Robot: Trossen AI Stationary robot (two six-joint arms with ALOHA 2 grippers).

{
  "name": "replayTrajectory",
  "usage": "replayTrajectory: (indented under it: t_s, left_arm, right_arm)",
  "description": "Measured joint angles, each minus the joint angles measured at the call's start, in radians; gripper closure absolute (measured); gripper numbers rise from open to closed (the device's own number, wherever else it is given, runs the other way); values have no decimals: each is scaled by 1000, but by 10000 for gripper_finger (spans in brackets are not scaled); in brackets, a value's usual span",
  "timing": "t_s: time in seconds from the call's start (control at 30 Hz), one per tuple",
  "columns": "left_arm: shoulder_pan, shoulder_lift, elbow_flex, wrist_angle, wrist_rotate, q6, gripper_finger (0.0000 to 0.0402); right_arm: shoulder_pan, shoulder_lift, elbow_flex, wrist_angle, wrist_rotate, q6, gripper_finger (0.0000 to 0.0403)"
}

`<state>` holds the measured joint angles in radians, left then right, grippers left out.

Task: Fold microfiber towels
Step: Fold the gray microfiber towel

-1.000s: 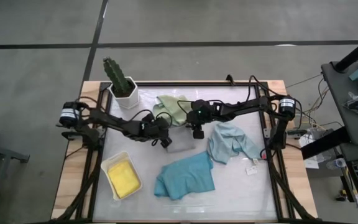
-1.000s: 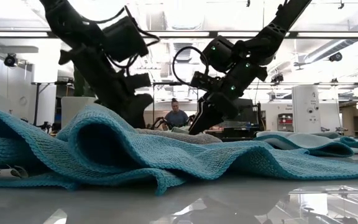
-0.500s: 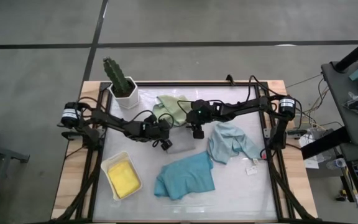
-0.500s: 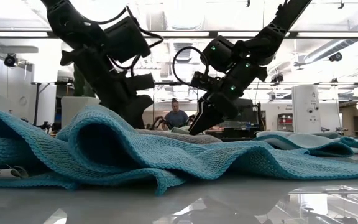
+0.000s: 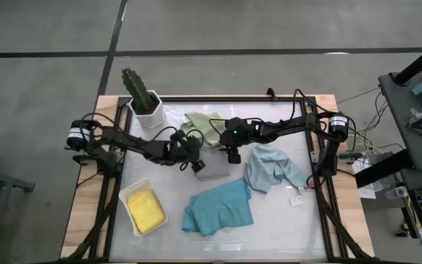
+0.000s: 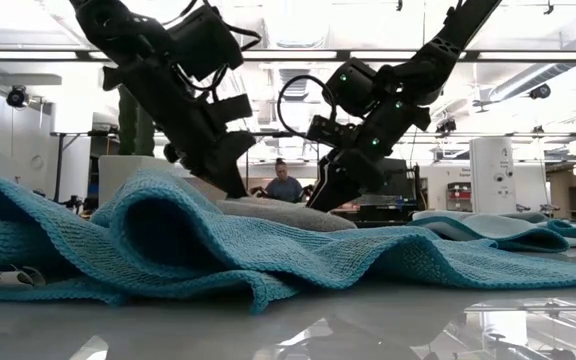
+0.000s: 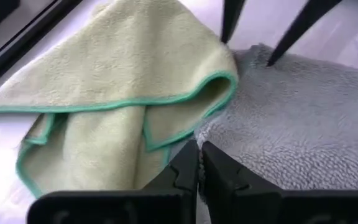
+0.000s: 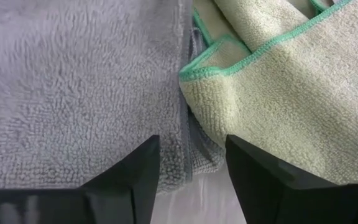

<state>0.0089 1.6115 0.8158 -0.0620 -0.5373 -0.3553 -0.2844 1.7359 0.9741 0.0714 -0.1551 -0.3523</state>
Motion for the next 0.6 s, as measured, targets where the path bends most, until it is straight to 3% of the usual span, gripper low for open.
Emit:
replayTrajectory:
  t_s: [0.6]
  left_arm:
    - [11, 4, -34, 1, 1, -83, 400]
  right_arm:
    - [0, 0, 0, -9, 0, 1, 222]
